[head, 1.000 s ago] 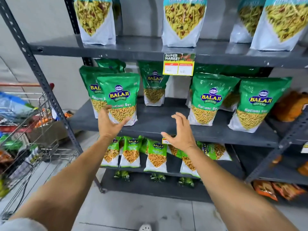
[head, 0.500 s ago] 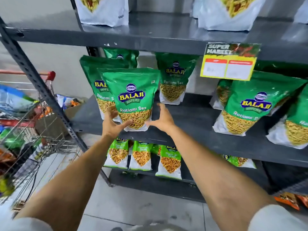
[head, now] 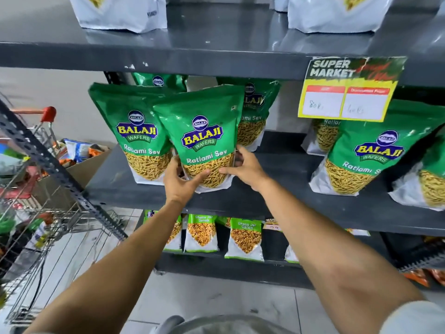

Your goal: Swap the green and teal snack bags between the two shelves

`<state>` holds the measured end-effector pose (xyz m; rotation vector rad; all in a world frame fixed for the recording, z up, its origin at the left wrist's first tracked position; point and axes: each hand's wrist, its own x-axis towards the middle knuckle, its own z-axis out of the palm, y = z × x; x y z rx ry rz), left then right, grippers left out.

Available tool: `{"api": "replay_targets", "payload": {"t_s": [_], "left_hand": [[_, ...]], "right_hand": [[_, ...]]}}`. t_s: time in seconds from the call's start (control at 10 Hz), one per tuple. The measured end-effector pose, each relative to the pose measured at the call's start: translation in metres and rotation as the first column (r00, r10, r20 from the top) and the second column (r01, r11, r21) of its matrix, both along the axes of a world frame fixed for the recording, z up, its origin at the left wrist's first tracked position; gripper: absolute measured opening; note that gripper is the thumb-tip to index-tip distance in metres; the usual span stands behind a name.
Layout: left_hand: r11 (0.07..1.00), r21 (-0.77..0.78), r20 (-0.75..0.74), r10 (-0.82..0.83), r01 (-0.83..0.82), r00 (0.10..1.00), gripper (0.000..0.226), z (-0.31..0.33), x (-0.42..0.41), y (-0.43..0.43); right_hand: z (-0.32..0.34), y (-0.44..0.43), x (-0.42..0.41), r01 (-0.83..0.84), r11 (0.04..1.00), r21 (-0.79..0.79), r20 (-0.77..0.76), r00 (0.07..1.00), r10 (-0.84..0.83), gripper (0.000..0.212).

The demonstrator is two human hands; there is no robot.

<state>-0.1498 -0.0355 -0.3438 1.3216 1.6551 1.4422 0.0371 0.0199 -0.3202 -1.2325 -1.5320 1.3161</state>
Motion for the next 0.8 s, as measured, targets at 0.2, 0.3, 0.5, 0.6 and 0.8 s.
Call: {"api": "replay_targets", "payload": {"t_s": [0.2,0.3,0.5,0.6,0.8], "left_hand": [[0.992,0.003,-0.053,-0.128,0.128,0.990,0.067,0.007,0.052,0.032],[0.980,-0.029,-0.077,-0.198,0.196,0.977,0.078,0.006,0.070,0.041],[0.968,-0.067,-0.120,-0.248,0.242,0.961,0.084,-0.009,0.079,0.038],[0.967,-0.074,-0.151,-0.251,0.243,0.956,0.085,-0.012,0.077,0.040],[0.954,-0.206,-0.235,-0.266,0.219,0.935,0.096,0.001,0.077,0.018]], "right_hand": [[0.005,-0.002,0.061,0.208,0.978,0.031,0.044,0.977,-0.209,0.073],[-0.005,-0.007,0.079,0.310,0.950,0.030,0.054,0.949,-0.311,0.087],[-0.024,-0.021,0.084,0.318,0.948,0.002,0.039,0.947,-0.318,0.057],[-0.027,-0.025,0.082,0.289,0.957,0.018,0.099,0.952,-0.289,0.058],[-0.009,-0.040,0.077,0.396,0.911,0.114,0.276,0.868,-0.412,0.060]]}}
